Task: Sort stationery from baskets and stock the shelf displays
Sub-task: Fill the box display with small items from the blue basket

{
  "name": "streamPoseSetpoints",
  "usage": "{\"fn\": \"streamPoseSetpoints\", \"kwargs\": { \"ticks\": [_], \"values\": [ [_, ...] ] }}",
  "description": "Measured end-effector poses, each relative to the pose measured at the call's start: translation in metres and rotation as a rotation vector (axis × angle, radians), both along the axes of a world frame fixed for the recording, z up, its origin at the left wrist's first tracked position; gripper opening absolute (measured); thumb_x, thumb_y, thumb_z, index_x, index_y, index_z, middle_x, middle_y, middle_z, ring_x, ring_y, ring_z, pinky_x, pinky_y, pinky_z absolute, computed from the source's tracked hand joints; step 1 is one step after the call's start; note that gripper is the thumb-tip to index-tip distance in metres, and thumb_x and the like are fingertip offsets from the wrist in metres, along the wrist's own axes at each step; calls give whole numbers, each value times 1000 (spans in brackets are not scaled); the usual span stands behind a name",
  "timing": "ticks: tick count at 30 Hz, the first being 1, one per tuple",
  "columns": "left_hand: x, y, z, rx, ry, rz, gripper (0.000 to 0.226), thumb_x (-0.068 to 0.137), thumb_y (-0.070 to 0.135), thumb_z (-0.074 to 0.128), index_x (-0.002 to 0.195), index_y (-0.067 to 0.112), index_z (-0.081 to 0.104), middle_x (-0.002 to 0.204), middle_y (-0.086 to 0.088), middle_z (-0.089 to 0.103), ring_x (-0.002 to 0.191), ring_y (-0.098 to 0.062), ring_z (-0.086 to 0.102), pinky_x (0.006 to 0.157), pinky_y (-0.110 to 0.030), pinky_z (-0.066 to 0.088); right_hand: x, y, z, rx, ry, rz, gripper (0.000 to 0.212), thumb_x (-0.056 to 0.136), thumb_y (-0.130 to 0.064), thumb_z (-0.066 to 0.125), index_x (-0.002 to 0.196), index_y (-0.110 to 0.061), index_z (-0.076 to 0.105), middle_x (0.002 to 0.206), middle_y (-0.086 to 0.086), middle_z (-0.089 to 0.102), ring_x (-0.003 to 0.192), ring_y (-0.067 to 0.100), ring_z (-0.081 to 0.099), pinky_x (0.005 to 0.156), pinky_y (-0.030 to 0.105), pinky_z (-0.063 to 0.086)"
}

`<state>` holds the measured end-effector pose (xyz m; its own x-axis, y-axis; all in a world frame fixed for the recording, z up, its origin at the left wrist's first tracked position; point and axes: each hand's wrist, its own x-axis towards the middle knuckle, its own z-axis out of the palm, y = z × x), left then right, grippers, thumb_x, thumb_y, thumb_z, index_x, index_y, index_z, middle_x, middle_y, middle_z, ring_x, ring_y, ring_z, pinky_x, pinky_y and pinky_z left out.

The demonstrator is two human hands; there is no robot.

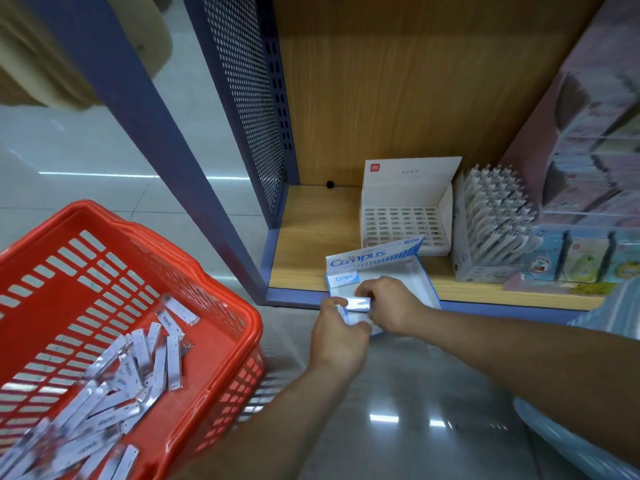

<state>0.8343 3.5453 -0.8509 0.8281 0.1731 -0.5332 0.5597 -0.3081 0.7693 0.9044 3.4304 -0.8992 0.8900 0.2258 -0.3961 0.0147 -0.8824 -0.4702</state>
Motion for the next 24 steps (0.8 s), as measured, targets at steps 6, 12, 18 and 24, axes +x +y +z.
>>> {"fn": "streamPoseSetpoints", "kwargs": {
  "ticks": [6,12,18,24],
  "values": [
    [-11,16,39,301,-73,-385,39,89,13,52,124,24,40,101,2,51,95,-24,56,73,-25,40,8,-10,9,84,55,-109,38,82,-3,62,119,-12,66,117,5,68,110,19,61,87,19,42],
    [8,17,22,378,-102,-176,41,85,11,59,121,21,44,98,-2,58,97,-29,61,71,-29,44,0,0,-17,181,-59,-193,37,78,-12,69,115,-15,66,100,5,66,104,25,62,81,24,43],
    [7,12,-27,313,-55,22,26,84,14,64,108,18,56,93,-2,61,95,-26,63,73,-26,45,3,0,-28,155,-180,-236,27,80,-21,73,106,-16,67,100,7,68,98,26,63,79,33,50],
    [9,14,-43,213,-49,177,12,80,15,70,87,22,62,82,4,63,76,-16,58,69,-21,43,2,4,-31,188,-281,-239,24,82,-21,70,105,-19,62,107,2,66,101,23,62,79,36,51]
  ]
}}
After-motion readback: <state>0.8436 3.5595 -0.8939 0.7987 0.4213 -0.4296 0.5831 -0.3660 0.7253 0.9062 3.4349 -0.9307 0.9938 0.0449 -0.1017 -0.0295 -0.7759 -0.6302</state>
